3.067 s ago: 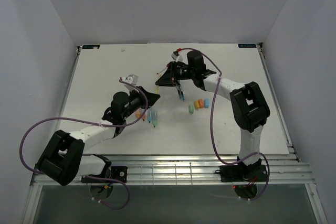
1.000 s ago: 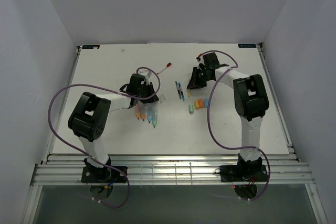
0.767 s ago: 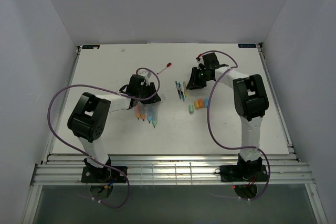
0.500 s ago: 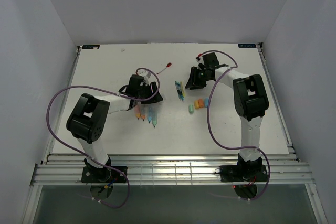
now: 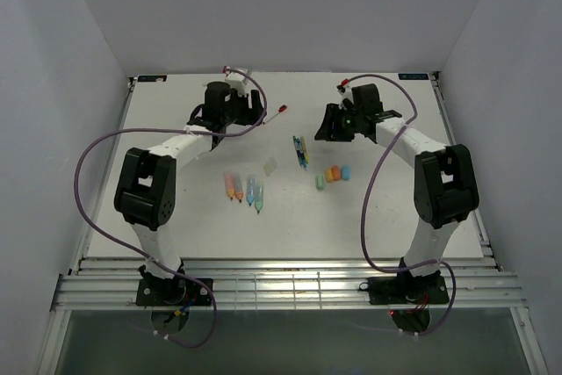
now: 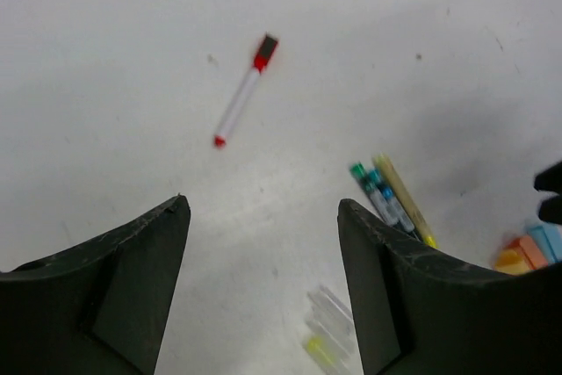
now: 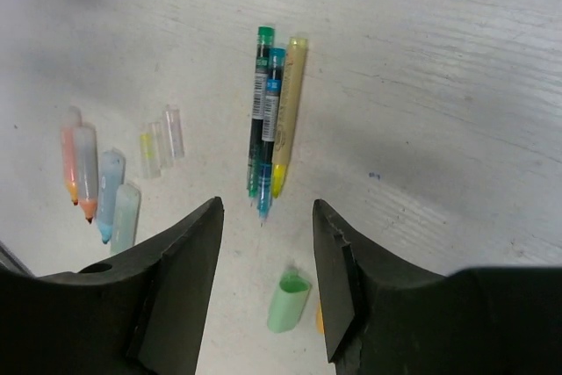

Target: Open the pen caps

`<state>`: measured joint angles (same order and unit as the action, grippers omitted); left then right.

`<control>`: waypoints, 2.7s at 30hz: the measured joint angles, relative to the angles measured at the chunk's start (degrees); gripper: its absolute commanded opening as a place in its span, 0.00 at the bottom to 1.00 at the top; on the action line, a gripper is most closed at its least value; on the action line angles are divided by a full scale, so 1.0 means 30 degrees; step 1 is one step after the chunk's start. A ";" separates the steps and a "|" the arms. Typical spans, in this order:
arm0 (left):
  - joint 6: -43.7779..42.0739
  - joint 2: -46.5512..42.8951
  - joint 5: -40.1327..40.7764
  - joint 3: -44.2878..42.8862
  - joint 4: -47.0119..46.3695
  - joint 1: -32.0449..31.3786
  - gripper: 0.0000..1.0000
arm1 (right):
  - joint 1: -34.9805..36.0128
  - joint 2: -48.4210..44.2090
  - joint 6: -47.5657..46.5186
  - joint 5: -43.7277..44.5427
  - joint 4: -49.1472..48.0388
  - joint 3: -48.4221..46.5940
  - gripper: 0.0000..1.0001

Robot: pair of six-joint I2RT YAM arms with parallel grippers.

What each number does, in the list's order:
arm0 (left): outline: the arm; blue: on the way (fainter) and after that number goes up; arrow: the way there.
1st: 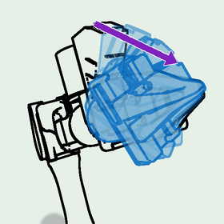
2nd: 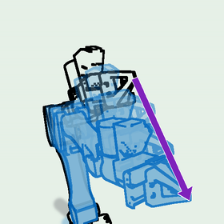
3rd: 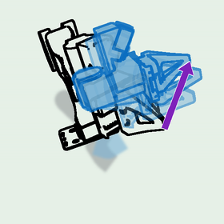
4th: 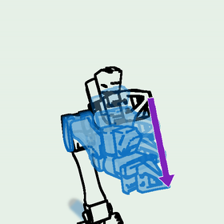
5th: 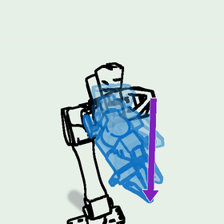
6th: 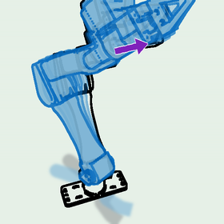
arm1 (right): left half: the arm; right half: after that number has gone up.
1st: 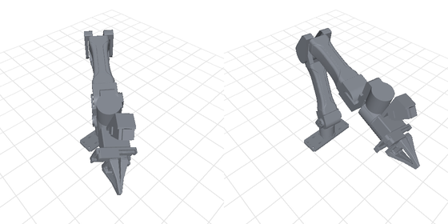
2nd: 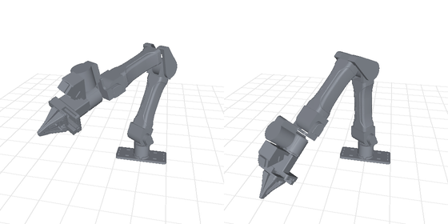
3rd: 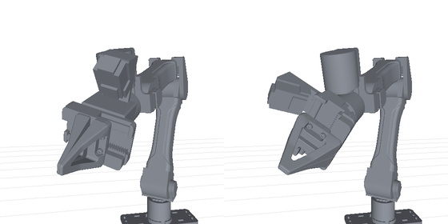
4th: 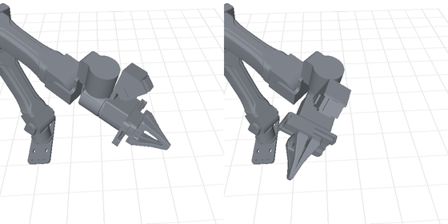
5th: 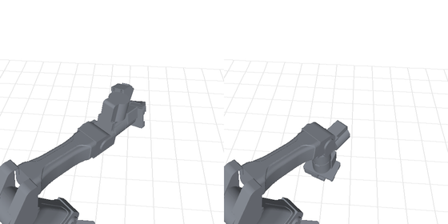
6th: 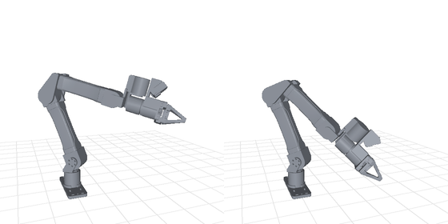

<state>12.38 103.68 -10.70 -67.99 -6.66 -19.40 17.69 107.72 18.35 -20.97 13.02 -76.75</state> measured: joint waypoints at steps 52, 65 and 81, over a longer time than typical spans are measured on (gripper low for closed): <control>-0.6798 1.2415 -0.6244 -1.2713 0.3016 0.0838 0.07 | -0.0896 -0.5093 -0.0612 -0.0291 -0.3257 0.5144 0.52; -0.3446 0.9282 -0.7774 -0.7002 0.0605 0.0772 0.00 | -0.0896 -0.5690 0.1632 -0.1996 -0.4532 0.6521 0.62; 0.4546 -0.0095 -0.8852 0.3147 -0.4983 -0.1224 0.00 | 0.0874 -0.5246 1.0251 -0.4495 -1.4564 1.0542 0.59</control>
<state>26.02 103.39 -37.26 -58.54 -21.61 -23.07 20.32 91.98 49.10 -34.46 -30.68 -45.12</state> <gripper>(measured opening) 0.190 0.603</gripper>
